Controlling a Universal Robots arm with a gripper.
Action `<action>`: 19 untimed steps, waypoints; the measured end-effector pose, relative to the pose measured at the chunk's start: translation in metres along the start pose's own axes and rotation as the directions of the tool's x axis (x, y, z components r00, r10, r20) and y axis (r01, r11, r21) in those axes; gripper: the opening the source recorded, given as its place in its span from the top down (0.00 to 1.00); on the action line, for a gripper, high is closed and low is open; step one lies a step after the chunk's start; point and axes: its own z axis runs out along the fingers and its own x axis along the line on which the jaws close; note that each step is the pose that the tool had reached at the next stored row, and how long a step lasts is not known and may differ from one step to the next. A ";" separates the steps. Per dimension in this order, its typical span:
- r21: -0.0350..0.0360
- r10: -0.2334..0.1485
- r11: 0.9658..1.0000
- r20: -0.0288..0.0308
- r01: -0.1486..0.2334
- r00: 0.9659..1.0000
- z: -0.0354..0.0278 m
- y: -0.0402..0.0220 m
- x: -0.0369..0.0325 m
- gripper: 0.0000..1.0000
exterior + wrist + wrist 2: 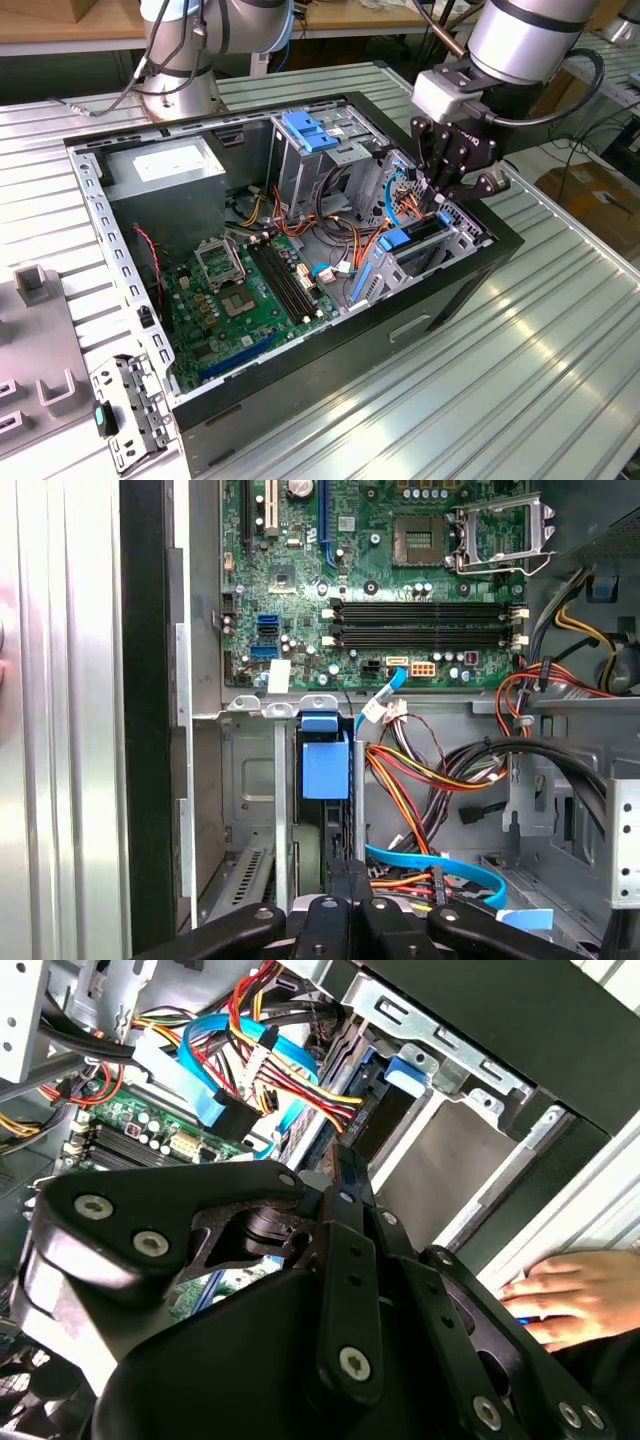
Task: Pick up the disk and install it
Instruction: 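Insert the second disk wire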
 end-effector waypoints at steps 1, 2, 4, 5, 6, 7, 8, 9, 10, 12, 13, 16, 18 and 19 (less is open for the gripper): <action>0.000 0.000 1.000 0.000 0.000 1.000 -0.0038 -0.0002 0.0001 0.89; 0.000 0.000 1.000 0.000 0.000 1.000 -0.0121 -0.0005 0.0001 0.89; 0.000 0.000 1.000 0.000 0.000 1.000 -0.0211 -0.0008 0.0000 0.89; 0.000 0.000 1.000 0.000 0.000 1.000 -0.0254 -0.0010 -0.0006 0.89; 0.000 0.000 1.000 0.000 0.000 1.000 -0.0283 -0.0011 -0.0014 0.89; 0.000 0.000 1.000 0.000 0.000 1.000 -0.0292 -0.0012 -0.0023 0.89; 0.000 0.000 1.000 0.000 0.000 1.000 -0.0296 -0.0012 -0.0043 0.89; -0.001 0.000 1.000 -0.003 0.000 1.000 -0.0298 -0.0014 -0.0090 0.89; -0.001 0.000 1.000 -0.004 0.000 1.000 -0.0298 -0.0016 -0.0123 0.89; -0.004 -0.001 1.000 -0.009 0.000 1.000 -0.0299 -0.0020 -0.0224 0.89; -0.007 -0.001 1.000 -0.013 0.001 1.000 -0.0298 -0.0025 -0.0292 0.89; -0.018 -0.002 1.000 -0.037 0.001 0.999 -0.0291 -0.0041 -0.0439 0.89; -0.033 -0.003 0.999 -0.051 0.002 0.999 -0.0272 -0.0083 -0.0573 0.89; -0.037 -0.004 0.999 -0.054 0.002 0.999 -0.0263 -0.0103 -0.0599 0.89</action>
